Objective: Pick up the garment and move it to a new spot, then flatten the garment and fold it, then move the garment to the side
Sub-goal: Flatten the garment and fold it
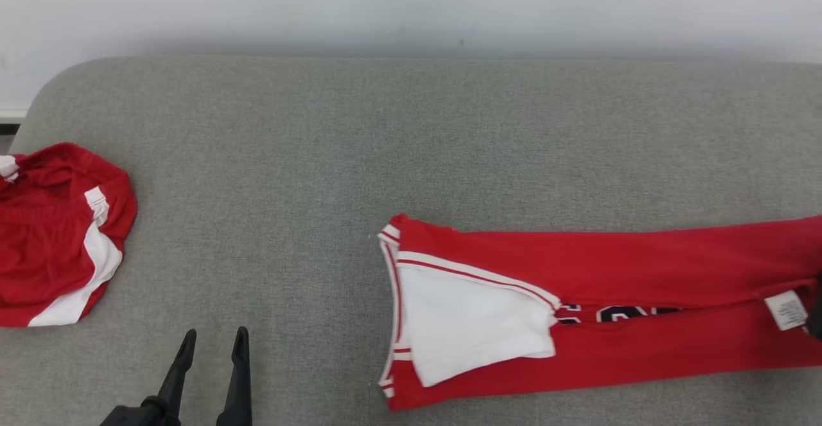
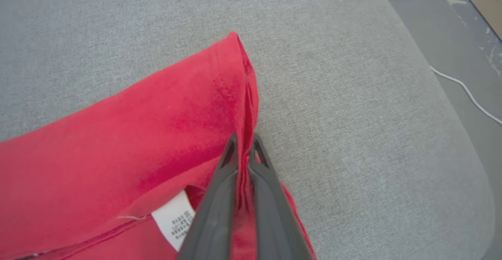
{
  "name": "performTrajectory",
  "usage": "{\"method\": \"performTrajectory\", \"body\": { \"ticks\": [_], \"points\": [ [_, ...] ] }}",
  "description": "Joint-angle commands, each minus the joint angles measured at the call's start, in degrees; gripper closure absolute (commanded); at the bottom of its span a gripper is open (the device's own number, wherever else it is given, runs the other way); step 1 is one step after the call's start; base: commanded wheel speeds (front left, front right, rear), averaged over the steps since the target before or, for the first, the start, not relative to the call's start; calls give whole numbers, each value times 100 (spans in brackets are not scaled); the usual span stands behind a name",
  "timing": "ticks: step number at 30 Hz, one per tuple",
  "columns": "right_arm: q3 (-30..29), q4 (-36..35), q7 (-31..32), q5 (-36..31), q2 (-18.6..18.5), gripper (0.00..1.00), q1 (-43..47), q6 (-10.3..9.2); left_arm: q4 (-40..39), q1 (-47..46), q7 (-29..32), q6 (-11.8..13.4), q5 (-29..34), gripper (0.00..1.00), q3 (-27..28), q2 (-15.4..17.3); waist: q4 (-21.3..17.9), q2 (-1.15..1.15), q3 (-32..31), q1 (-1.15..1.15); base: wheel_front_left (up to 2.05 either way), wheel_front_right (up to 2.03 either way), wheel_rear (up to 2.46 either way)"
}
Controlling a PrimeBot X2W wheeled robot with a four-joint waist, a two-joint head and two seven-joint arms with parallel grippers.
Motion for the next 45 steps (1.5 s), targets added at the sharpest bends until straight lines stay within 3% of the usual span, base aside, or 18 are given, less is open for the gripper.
{"method": "performTrajectory", "body": {
  "ticks": [1, 9, 16, 22, 33, 39, 45],
  "points": [
    [-174, -89, 1, -135, -126, 100, 33, 3, -20, 49, 20, 23, -50, 0, -7, 14, -88, 0, -80, 0, 0, 0, 0],
    [-785, -548, 154, -497, -314, 100, 375, 3, 13, 75, -7, 16, -62, 0, -95, -54, -227, 0, -190, 0, 0, 0, 0],
    [-629, -1019, 281, -493, -151, 100, 527, 3, 93, 71, -46, 23, -80, 0, -132, -107, -277, 0, -285, 0, 0, 0, 0],
    [328, -1452, 465, -375, -6, 100, 487, 3, 209, 102, -83, 4, -126, 0, -138, -151, -264, 0, -462, 0, 0, 0, 0],
    [2859, -1449, 577, 334, 304, 100, 184, 3, 383, 242, -129, -89, -165, 0, -206, -194, -50, 0, -784, 0, 0, 0, 0],
    [3647, -1037, 393, 617, 491, 100, -24, 3, 422, 277, -140, -92, -165, 0, -244, -202, 144, 0, -823, 0, 0, 0, 0],
    [4035, -531, 171, 677, 707, 100, -184, 3, 432, 277, -152, -89, -168, 0, -259, -196, 304, 0, -795, 0, 0, 0, 0]
  ]
}}
